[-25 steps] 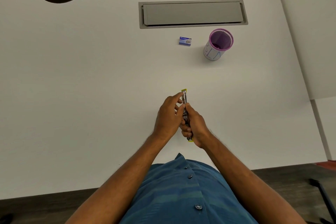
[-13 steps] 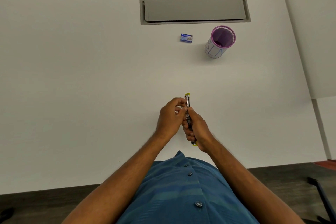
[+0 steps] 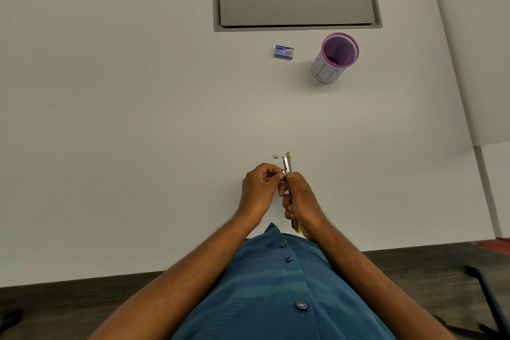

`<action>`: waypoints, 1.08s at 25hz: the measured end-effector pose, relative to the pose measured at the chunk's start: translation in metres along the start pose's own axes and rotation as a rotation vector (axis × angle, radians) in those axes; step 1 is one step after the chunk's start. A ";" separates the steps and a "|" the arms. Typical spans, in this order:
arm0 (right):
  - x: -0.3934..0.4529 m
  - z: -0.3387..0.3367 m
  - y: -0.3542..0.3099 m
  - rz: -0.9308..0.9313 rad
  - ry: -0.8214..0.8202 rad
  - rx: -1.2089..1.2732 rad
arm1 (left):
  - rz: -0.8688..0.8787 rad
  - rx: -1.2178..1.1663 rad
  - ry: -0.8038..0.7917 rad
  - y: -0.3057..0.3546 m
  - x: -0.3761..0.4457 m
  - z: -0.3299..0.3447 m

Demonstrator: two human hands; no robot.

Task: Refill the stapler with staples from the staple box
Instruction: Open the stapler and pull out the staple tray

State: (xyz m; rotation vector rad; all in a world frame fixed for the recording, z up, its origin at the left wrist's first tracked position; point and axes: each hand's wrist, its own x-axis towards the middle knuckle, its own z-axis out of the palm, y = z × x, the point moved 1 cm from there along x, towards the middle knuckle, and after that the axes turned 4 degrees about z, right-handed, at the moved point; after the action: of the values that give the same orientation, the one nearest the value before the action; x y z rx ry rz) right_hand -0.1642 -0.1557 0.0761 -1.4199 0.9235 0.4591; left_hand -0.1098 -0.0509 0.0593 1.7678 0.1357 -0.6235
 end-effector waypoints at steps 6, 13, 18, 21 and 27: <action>0.008 0.001 0.000 -0.025 0.034 -0.006 | -0.049 -0.049 0.009 -0.003 -0.004 -0.001; 0.015 0.006 -0.006 -0.067 0.094 -0.040 | -0.088 -0.011 0.029 -0.010 -0.007 -0.004; 0.022 0.009 -0.011 -0.186 0.157 -0.143 | -0.095 0.042 0.012 -0.016 -0.007 -0.003; 0.024 0.012 -0.014 -0.273 0.170 -0.212 | -0.128 -0.004 -0.049 -0.017 -0.007 -0.003; 0.026 0.012 -0.028 -0.433 0.223 -0.474 | -0.095 -0.020 0.013 -0.012 0.002 -0.016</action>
State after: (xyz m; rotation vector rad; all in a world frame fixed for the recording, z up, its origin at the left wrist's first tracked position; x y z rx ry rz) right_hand -0.1247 -0.1550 0.0731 -2.0795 0.6719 0.1976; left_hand -0.1078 -0.0330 0.0505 1.7541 0.2350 -0.6774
